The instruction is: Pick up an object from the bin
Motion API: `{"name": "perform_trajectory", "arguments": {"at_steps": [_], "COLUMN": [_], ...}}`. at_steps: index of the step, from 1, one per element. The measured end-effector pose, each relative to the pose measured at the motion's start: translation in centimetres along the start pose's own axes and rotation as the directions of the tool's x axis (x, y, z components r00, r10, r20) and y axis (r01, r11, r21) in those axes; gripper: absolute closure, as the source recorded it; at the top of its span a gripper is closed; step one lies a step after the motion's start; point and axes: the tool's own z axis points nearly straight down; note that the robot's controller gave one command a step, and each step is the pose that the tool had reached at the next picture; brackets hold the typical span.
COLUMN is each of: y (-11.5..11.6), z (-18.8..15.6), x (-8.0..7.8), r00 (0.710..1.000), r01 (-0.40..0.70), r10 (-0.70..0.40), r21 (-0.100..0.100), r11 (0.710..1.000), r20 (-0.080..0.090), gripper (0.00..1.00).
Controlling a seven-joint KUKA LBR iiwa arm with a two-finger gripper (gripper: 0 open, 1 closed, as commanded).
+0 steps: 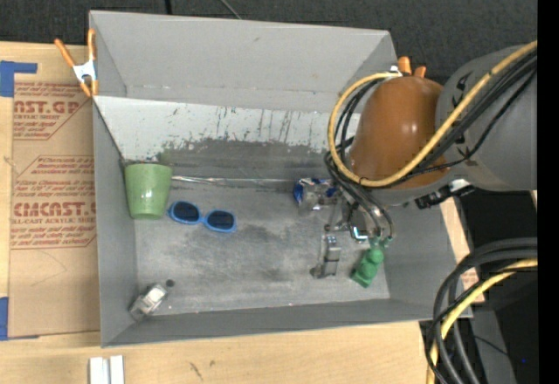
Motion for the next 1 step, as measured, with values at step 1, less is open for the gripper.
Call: {"name": "perform_trajectory", "arguments": {"at_steps": [1], "y": [-10.90], "z": [7.53], "x": [-1.25], "r00": [1.000], "r01": [0.017], "r10": [-0.017], "r21": [0.003], "r11": [1.000], "r20": [0.003], "gripper": [0.00]}}
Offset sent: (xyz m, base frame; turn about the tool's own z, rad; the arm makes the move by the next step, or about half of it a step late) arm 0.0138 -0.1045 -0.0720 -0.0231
